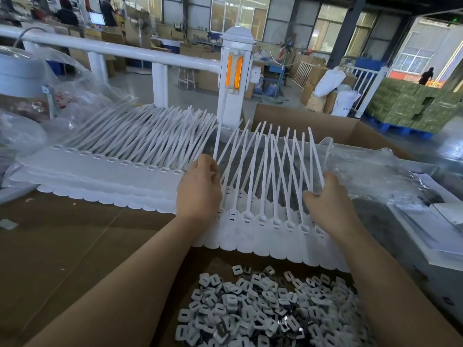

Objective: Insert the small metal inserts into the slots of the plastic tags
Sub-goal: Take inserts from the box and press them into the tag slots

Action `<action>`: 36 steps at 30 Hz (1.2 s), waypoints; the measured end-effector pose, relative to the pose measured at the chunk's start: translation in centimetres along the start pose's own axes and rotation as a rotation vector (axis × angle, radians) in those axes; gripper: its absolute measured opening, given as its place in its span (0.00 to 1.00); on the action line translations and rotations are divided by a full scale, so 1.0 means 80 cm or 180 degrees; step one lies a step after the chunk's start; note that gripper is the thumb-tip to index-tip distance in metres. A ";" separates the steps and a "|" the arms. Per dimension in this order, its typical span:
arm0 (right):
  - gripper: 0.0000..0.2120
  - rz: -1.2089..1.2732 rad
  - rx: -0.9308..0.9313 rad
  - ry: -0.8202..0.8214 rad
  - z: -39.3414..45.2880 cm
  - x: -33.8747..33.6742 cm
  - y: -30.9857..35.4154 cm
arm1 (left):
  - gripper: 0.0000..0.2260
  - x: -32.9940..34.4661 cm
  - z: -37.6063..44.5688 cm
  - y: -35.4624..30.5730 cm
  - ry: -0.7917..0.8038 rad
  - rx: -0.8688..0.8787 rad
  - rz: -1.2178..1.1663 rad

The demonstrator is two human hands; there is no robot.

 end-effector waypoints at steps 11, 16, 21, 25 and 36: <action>0.52 -0.1640 -0.1092 0.2786 -0.059 0.032 0.044 | 0.05 0.008 0.002 0.006 0.0191 -0.0078 0.0276; 0.50 -0.1842 -0.1097 0.2650 -0.061 0.032 0.045 | 0.06 0.008 0.001 0.005 0.0344 -0.0208 0.0288; 0.47 -0.2054 -0.1533 0.2211 -0.069 0.024 0.068 | 0.07 0.011 -0.005 0.006 0.0445 -0.0302 0.0353; 0.29 -0.1766 -0.2219 0.1850 -0.080 0.016 0.096 | 0.06 0.014 -0.008 0.006 0.0467 -0.0401 0.0473; 0.06 -0.1637 -0.2187 0.2876 -0.100 0.039 0.097 | 0.06 0.018 -0.010 0.009 0.0495 -0.0415 0.0498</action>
Point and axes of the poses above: each hand's wrist, its own z-axis towards the middle knuckle, its own x-axis out of the palm, y = z × x, the point moved 3 cm from there along z, towards the middle knuckle, and after that the axes turned 3 degrees about z, right-handed, at the moved point
